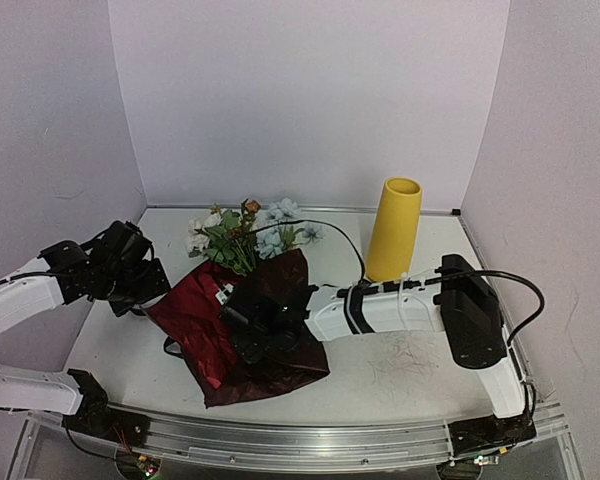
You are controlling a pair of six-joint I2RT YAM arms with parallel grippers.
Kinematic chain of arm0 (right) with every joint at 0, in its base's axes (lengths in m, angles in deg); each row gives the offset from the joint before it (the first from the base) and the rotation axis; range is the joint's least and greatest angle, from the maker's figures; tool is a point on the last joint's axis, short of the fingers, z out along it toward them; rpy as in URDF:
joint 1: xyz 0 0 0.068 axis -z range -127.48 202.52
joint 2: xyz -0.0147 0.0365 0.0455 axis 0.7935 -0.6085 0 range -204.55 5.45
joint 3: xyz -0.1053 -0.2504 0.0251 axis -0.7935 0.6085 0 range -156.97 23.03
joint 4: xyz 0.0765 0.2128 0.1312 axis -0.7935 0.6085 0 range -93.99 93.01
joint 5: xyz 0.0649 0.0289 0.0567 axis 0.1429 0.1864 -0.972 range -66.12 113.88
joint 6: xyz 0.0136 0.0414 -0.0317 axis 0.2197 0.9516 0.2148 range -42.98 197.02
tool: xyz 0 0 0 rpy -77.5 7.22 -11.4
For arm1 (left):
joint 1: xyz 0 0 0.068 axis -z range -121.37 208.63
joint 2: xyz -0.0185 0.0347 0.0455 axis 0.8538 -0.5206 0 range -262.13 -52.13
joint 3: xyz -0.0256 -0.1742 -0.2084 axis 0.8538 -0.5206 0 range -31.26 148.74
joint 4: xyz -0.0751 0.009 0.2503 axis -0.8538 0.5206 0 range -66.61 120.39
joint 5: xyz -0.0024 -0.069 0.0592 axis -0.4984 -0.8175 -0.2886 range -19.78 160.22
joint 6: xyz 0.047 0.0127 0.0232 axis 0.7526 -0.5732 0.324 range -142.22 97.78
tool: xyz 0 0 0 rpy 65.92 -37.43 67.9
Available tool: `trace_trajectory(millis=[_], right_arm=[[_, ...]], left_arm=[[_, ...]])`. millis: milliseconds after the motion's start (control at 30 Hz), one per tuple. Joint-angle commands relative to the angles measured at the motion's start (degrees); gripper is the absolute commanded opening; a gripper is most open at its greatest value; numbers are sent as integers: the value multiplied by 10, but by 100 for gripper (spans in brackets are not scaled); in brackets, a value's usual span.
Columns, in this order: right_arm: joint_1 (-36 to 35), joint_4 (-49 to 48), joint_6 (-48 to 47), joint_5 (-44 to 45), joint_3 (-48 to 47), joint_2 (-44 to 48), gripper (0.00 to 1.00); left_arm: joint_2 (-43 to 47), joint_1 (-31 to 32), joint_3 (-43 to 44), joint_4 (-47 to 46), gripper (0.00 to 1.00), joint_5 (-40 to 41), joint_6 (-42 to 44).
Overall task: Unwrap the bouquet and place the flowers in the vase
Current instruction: Unfold the wrapping paper at the center of the board.
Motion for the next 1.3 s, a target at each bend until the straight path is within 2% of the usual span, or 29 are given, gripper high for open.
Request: trace_trajectory(millis=[0,67,133,200,267,367,467,633,967,1067,1133,1267], right_arm=[[-5,41,8,39,-58,-30,68],[-5,46,15,45,-69,-42,67],[-5,48,19,51,-72,-47,61],[-5,48,20,52,-75,-48,47],[-5,48,20,55,-75,-46,26],[-5,46,31,70,-59,-28,8],[-5,40,47,97,-31,7,0],[-4,32,54,131,11,63,0],[48,31,94,146,148,206,0],[67,23,87,110,189,238,1],[68,11,74,82,195,243,11],[66,-16,52,0,179,216,43]], left_arm=[[-18,-2,-22,22,83,20,-28],[-17,-2,-31,17,80,21,-27],[-12,-2,-40,10,75,21,-26],[-5,-2,-52,8,70,26,-30],[9,-2,-63,6,62,33,-39],[22,-2,-85,1,44,43,-47],[31,-2,-110,-20,18,42,-42],[30,-2,-129,-36,3,53,-44],[-8,-3,-151,-49,0,107,-99],[-16,-5,-154,-62,0,114,-105],[-23,-13,-160,-79,0,110,-104],[-44,-44,-178,-133,0,70,-85]])
